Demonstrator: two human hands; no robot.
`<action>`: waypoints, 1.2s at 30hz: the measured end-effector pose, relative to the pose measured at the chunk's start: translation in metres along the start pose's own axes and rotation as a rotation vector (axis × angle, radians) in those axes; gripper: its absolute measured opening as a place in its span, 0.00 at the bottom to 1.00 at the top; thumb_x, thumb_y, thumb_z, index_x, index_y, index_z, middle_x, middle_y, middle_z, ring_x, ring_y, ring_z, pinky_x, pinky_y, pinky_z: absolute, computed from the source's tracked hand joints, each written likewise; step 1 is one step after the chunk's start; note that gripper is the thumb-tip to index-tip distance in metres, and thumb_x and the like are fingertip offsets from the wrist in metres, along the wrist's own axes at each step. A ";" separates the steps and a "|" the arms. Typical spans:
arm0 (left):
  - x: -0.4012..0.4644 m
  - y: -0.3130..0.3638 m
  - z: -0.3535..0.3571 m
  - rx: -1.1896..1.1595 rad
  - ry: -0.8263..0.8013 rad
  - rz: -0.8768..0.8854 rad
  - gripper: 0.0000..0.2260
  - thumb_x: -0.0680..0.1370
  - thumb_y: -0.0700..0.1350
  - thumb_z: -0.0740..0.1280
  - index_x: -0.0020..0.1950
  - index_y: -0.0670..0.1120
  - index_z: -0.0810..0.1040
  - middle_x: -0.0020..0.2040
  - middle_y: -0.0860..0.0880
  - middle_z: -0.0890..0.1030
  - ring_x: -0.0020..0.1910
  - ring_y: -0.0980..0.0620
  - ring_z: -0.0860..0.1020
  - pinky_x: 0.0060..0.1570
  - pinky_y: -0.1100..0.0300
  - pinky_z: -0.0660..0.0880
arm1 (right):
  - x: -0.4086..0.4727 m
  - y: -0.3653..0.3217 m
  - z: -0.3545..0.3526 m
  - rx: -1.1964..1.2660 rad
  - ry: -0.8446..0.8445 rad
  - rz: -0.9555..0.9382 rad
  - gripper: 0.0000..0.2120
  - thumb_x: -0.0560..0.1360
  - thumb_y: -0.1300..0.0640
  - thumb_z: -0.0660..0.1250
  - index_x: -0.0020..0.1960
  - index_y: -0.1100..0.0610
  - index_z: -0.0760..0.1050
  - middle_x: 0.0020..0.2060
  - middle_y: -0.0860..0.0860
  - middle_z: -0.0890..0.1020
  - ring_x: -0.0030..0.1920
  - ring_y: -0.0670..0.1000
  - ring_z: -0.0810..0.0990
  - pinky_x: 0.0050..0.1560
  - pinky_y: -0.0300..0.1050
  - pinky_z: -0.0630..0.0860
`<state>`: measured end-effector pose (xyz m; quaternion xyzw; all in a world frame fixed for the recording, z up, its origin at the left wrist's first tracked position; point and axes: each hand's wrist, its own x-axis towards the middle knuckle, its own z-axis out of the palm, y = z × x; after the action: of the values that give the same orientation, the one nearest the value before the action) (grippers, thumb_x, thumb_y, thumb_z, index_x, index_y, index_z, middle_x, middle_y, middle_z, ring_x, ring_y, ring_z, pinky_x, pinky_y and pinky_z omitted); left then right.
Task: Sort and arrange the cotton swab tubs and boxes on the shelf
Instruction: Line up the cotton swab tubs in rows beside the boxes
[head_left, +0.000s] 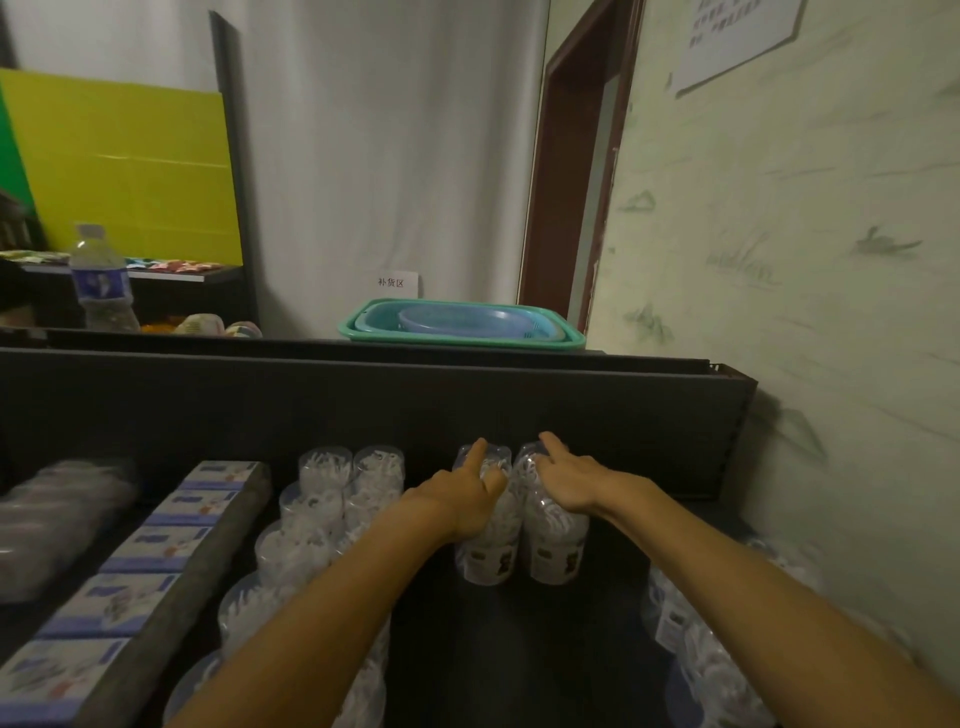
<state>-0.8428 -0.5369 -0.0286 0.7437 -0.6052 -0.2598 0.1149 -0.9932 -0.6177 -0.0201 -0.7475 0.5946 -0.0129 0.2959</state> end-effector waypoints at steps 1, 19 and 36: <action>0.000 0.000 0.000 0.009 -0.005 0.000 0.29 0.81 0.54 0.50 0.75 0.57 0.35 0.70 0.37 0.67 0.62 0.40 0.72 0.66 0.41 0.65 | -0.001 -0.001 -0.001 0.000 -0.008 0.002 0.29 0.81 0.47 0.49 0.77 0.44 0.38 0.77 0.59 0.51 0.74 0.63 0.58 0.73 0.63 0.57; -0.008 0.023 -0.016 0.238 0.166 0.087 0.28 0.80 0.56 0.55 0.76 0.49 0.50 0.75 0.39 0.58 0.72 0.39 0.60 0.66 0.44 0.63 | -0.021 -0.004 -0.026 -0.080 0.131 -0.076 0.32 0.79 0.36 0.51 0.78 0.48 0.47 0.76 0.57 0.56 0.75 0.60 0.57 0.72 0.62 0.57; -0.079 0.099 0.042 0.294 0.321 0.567 0.27 0.79 0.62 0.52 0.75 0.51 0.57 0.72 0.46 0.65 0.69 0.46 0.65 0.67 0.49 0.64 | -0.145 0.124 -0.065 -0.319 0.385 -0.213 0.30 0.78 0.37 0.55 0.76 0.46 0.55 0.71 0.54 0.69 0.68 0.53 0.69 0.67 0.50 0.68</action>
<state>-0.9585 -0.4790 0.0037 0.5862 -0.7925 -0.0077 0.1678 -1.1694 -0.5297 0.0247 -0.8269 0.5523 -0.0920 0.0528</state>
